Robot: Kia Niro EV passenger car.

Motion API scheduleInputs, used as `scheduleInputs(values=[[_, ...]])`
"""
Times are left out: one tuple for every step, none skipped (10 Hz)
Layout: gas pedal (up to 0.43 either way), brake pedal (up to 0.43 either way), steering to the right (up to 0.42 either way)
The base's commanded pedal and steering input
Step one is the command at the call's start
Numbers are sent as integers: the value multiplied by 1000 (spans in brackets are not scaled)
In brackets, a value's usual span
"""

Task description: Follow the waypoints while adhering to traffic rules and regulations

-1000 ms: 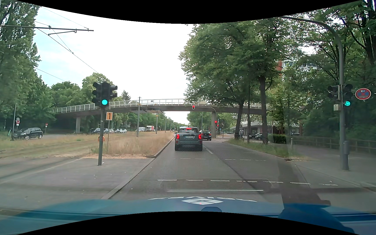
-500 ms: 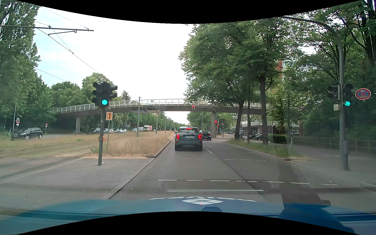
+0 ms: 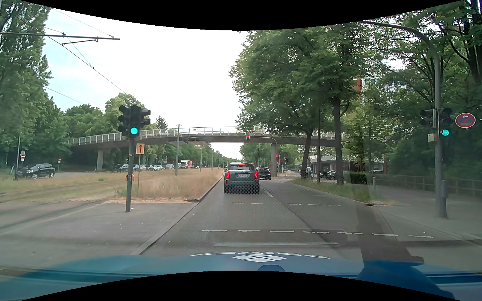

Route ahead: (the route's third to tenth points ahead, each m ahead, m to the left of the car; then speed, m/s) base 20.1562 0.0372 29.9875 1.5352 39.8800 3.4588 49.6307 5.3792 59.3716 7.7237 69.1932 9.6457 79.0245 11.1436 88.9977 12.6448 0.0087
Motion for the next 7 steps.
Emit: scheduleInputs(values=[[0, 226, -9], [0, 226, -9], [0, 226, -9], [0, 226, -9], [0, 226, -9], [0, 226, -9], [0, 226, -10]])
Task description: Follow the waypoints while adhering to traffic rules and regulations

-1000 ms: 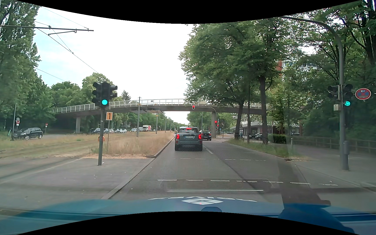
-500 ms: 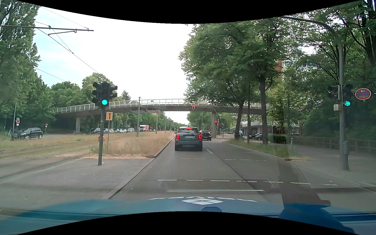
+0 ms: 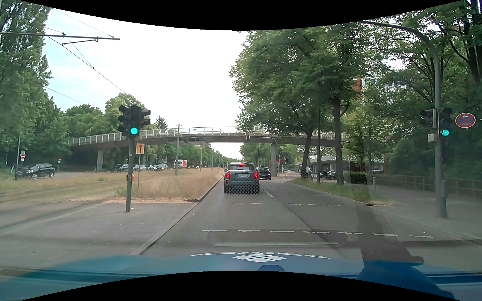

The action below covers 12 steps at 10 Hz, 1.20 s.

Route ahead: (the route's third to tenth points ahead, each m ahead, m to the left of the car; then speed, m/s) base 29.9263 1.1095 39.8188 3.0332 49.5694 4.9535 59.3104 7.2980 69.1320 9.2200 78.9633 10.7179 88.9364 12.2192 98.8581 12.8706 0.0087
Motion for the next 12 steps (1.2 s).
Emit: scheduleInputs(values=[[0, 226, -9], [0, 226, -9], [0, 226, -9], [0, 226, -9], [0, 220, -9], [0, 201, -9], [0, 189, -9], [0, 195, -9], [0, 195, -9], [0, 201, -9], [0, 201, -9], [0, 201, -9]])
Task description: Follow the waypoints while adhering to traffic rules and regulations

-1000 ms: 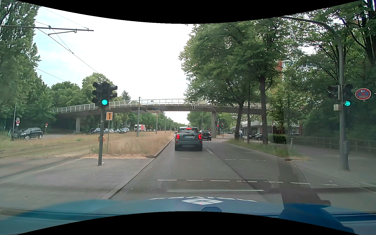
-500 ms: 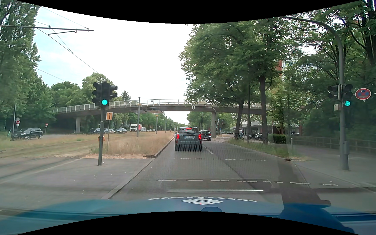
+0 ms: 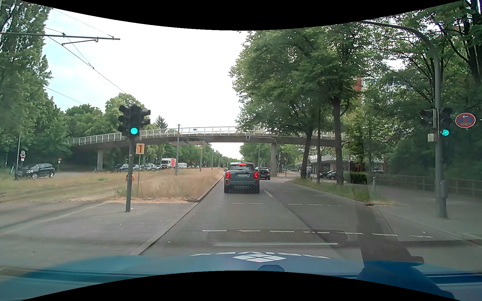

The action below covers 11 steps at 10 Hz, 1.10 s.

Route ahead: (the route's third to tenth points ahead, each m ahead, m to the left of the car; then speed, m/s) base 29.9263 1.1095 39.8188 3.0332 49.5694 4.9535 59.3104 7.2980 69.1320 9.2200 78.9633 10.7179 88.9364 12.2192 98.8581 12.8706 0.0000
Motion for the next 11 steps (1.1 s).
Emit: scheduleInputs(values=[[0, 183, -9], [0, 37, -9], [0, 0, -9], [0, 0, -9], [0, 0, -9], [39, 0, -9], [98, 0, -9], [138, 0, -9], [157, 0, -9], [189, 0, -9], [220, 0, -9]])
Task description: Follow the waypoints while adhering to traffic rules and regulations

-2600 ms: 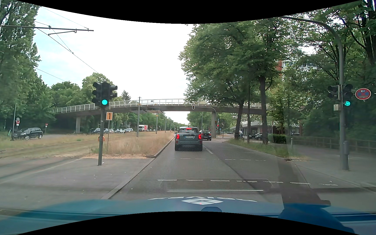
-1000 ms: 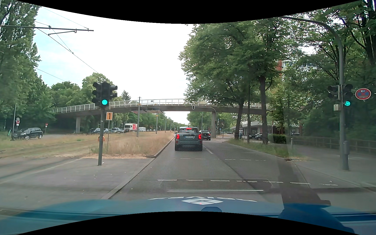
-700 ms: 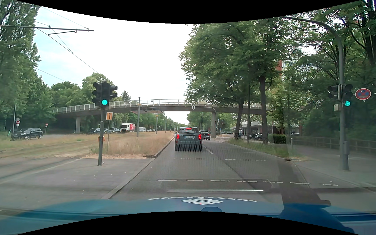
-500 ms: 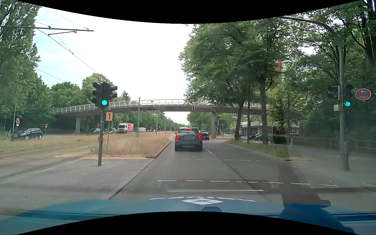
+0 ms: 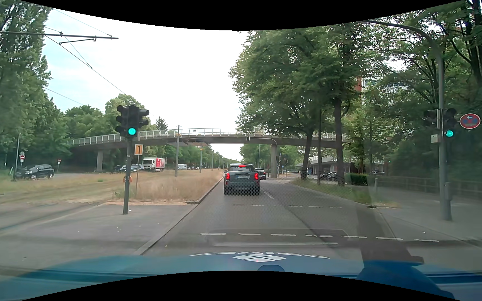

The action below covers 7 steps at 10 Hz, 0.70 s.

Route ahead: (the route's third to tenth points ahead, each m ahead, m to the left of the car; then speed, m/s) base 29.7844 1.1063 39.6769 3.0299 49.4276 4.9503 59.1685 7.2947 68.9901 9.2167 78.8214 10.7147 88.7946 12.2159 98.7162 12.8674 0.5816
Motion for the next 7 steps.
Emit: scheduleInputs(values=[[220, 0, -9], [240, 0, -10], [248, 0, -9], [248, 0, -10], [260, 0, -10], [260, 0, -10], [260, 0, -10]])
